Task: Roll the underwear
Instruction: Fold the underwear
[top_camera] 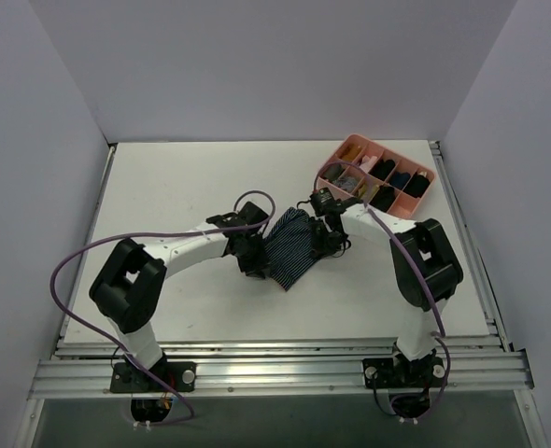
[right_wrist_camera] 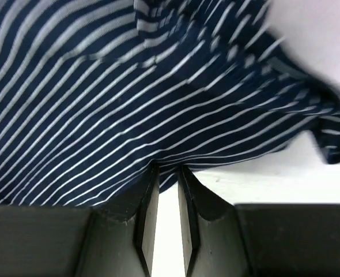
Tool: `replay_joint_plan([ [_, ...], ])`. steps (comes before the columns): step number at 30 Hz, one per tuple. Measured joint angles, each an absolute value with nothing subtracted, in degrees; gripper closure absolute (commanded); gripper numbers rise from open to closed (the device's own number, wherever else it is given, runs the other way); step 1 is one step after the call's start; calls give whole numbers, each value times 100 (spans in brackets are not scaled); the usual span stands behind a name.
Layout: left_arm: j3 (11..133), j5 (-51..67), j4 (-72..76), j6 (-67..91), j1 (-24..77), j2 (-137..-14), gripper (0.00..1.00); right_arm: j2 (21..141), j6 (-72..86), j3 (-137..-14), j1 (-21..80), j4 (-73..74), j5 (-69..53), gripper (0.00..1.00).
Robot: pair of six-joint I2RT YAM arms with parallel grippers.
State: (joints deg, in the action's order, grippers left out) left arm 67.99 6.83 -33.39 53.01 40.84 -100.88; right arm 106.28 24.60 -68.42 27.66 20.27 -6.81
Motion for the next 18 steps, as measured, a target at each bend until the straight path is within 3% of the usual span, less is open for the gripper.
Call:
replay_joint_plan([
  [10,5771,635,-3420,5546,3592,-8580,72,10007,3326,-5959,3610,1470,-613,85],
  [18,5129,764,-3070,5942,3625,-8193,72,9902,3824,-5889,4285,1424,-515,84],
])
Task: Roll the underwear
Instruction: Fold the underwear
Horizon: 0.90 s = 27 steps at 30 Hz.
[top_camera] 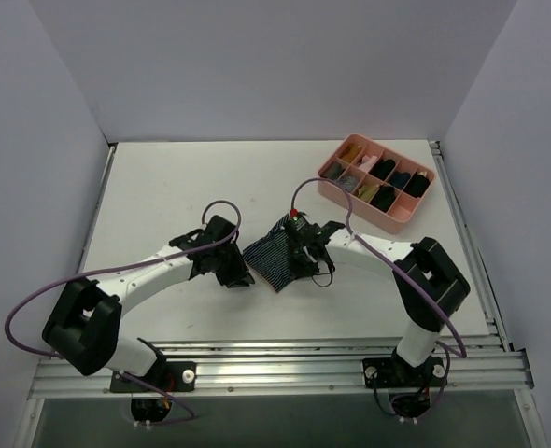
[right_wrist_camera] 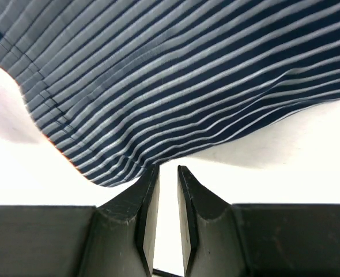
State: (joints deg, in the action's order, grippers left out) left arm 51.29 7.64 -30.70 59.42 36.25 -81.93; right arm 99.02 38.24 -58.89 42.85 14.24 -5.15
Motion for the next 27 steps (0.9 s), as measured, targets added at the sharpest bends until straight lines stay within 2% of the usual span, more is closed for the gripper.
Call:
replay_joint_plan([
  [5,4958,958,-2519,6145,3697,-8447,72,9874,3662,-6578,3924,1824,-370,84],
  [11,5433,1057,-2025,6193,3839,-9271,73,9959,3391,-6995,3146,1798,-211,84],
  [19,5725,1085,-1643,6309,4106,-10066,75,10875,2982,-7400,2860,1820,-145,85],
  [27,5494,1214,-1376,6519,4121,-10106,76,11413,2652,-8007,2613,1986,91,85],
])
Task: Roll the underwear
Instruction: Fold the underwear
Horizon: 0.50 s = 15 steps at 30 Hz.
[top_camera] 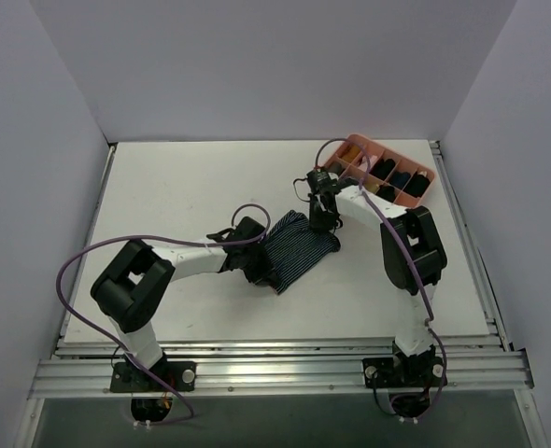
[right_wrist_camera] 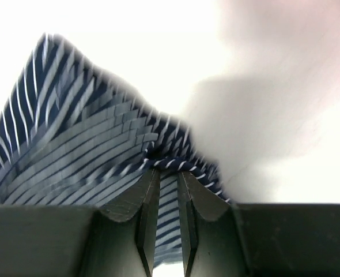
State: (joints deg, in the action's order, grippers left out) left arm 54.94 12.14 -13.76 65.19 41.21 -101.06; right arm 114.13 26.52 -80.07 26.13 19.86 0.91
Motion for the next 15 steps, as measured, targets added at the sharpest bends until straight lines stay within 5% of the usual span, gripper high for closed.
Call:
replay_joint_plan([
  [15,5540,1205,-1533,6429,4123,-10075,74,12014,2285,-8903,2222,2333,410,85],
])
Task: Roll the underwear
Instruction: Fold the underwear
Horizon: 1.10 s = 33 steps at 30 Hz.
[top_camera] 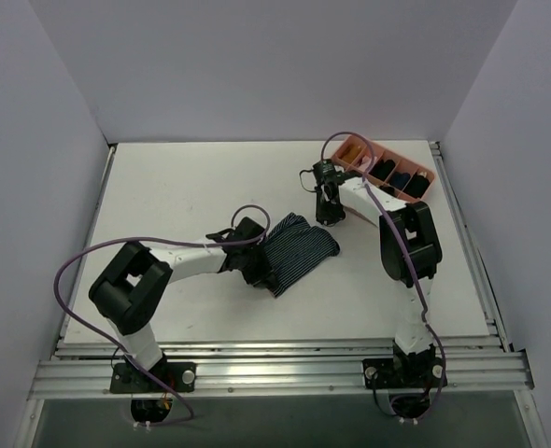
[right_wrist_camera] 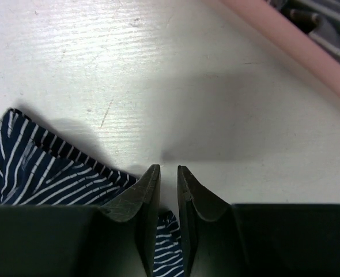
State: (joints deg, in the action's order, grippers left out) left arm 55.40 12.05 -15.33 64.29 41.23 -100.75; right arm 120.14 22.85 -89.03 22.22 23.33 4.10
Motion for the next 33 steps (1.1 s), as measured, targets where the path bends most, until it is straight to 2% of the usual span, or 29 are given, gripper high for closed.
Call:
replay_joint_plan([
  [5,5682,1114,-2237,6219,4108,-9797,67,12011,2246,-9041,2231,2379,204,84],
  [11,6650,878,-3192,5415,3562,-9500,52,11880,2311,-9205,2410,2486,-14,84],
  [16,7269,858,-3483,4565,2589,-9677,52,11356,2512,-8853,2602,2593,-97,84],
  [20,7511,1020,-3568,4027,2287,-10296,53,10630,2652,-8049,2633,2722,-95,85],
  [25,7422,1461,-3656,3874,2456,-10436,53,10138,2703,-7382,2624,2860,-91,85],
  [30,6954,1835,-3127,4335,2882,-9813,64,9970,2703,-6840,2624,2759,-141,85],
  [33,6635,1994,-2676,4687,3358,-9695,64,9913,2714,-6560,2633,2687,-198,85],
])
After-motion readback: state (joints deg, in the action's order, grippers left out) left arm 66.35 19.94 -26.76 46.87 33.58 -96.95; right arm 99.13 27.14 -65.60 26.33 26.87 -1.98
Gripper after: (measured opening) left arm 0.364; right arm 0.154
